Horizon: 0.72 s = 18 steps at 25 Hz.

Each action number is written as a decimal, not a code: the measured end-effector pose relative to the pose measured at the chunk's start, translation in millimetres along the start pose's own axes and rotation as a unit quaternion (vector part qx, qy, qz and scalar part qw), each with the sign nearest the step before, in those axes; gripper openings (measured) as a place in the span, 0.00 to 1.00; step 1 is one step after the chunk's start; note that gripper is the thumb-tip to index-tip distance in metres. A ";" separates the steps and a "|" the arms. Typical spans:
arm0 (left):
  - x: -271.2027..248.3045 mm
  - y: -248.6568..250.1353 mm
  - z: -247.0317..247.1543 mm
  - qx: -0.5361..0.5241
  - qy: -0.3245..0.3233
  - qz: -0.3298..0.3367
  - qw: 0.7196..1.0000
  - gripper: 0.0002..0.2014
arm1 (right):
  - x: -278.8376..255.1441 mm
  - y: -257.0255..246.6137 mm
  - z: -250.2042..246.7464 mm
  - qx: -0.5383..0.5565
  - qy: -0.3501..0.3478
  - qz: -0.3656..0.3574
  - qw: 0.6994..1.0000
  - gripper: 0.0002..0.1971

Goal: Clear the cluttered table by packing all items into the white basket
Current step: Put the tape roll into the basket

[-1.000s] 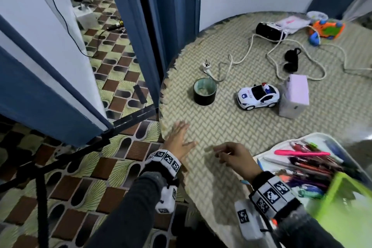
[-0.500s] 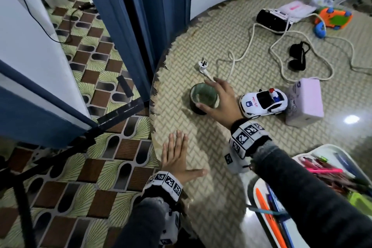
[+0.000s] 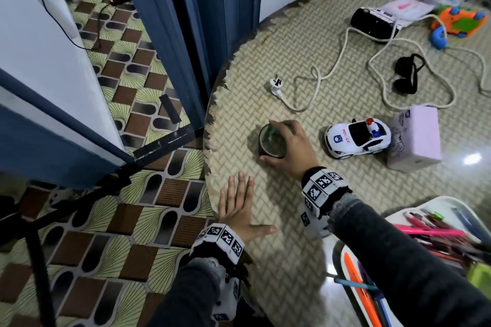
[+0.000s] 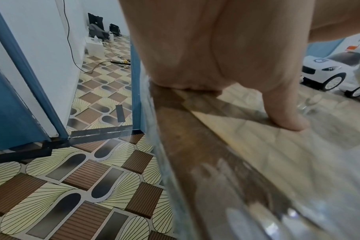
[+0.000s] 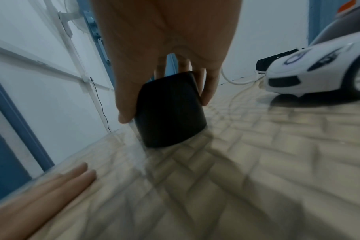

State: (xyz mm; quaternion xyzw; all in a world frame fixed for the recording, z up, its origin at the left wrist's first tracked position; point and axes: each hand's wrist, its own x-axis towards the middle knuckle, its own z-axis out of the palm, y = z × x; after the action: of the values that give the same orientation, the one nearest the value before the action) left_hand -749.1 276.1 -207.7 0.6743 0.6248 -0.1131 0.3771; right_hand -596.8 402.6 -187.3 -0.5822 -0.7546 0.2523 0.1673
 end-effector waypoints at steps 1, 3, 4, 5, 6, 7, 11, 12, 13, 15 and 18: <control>-0.4 0.4 -0.2 0.003 0.007 -0.002 1.000 0.63 | -7.6 -1.4 -2.1 0.021 0.013 0.007 1.000 0.44; -0.8 1.9 0.0 0.004 0.017 -0.002 1.000 0.62 | -26.8 -4.4 -8.8 0.060 0.056 0.022 0.996 0.44; -1.0 2.4 -0.1 0.006 0.020 -0.002 1.000 0.62 | -37.2 -5.7 -13.1 0.075 0.080 0.028 0.994 0.43; -0.9 2.2 0.3 0.009 0.020 -0.002 1.000 0.62 | -49.0 -6.3 -17.6 0.089 0.097 0.036 0.991 0.43; -0.9 1.7 0.3 0.009 0.018 -0.001 1.000 0.62 | -62.1 -6.7 -21.9 0.099 0.108 0.042 0.988 0.43; -0.9 1.4 0.5 0.007 0.019 0.002 1.000 0.63 | -76.0 -6.6 -25.7 0.109 0.118 0.044 0.986 0.43; -1.7 2.0 3.9 -0.021 0.052 0.005 0.998 0.70 | -131.5 0.8 -34.6 0.149 0.172 0.043 0.973 0.42; -2.5 1.6 5.3 -0.027 0.062 0.002 0.998 0.68 | -145.2 2.9 -36.9 0.156 0.183 0.050 0.969 0.42; -4.2 1.6 5.7 -0.036 0.073 0.000 0.997 0.66 | -158.3 4.5 -39.7 0.158 0.196 0.058 0.966 0.41; -6.4 7.8 7.7 -0.077 0.118 0.001 0.990 0.59 | -185.4 9.4 -46.4 0.156 0.222 0.070 0.960 0.41; -15.9 43.0 6.3 -0.226 0.196 0.010 0.954 0.31 | -220.5 15.2 -57.0 0.161 0.251 0.086 0.951 0.40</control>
State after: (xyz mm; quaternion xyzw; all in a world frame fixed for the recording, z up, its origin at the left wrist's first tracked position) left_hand -710.2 262.8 -186.3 0.5863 0.6889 0.1695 0.3911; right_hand -494.9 203.8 -140.4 -0.6543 -0.5849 0.2301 0.4205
